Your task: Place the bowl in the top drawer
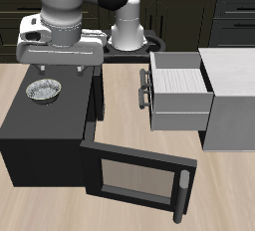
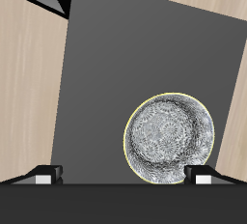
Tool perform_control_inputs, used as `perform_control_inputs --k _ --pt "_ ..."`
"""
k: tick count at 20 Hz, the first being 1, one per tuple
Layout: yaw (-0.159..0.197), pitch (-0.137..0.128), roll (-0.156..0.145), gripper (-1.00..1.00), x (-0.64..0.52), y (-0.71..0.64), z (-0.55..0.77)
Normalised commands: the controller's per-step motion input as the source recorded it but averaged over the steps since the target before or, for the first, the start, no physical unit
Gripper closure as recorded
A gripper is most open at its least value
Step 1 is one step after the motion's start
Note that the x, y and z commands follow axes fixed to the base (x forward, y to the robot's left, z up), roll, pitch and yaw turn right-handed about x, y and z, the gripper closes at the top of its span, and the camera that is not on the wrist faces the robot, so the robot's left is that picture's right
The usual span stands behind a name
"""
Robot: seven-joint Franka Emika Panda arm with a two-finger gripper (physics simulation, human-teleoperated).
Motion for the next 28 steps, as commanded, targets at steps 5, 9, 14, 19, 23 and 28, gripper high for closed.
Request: perform_control_inputs --k 5,9,14,19,23,28 --pt "-0.015 0.007 -0.004 -1.00 -0.02 -0.06 -0.11" --pt "-0.012 0.015 0.003 -1.00 -0.02 0.01 -0.14" --pt "-0.022 0.030 0.018 -1.00 -0.02 0.08 -0.22" --pt "0.010 0.016 0.003 -1.00 -0.04 0.02 -0.19" --pt "-0.008 0.027 0.002 -1.00 -0.06 -0.01 -0.24" --pt "-0.002 0.037 0.002 -1.00 -0.05 -0.06 -0.28"
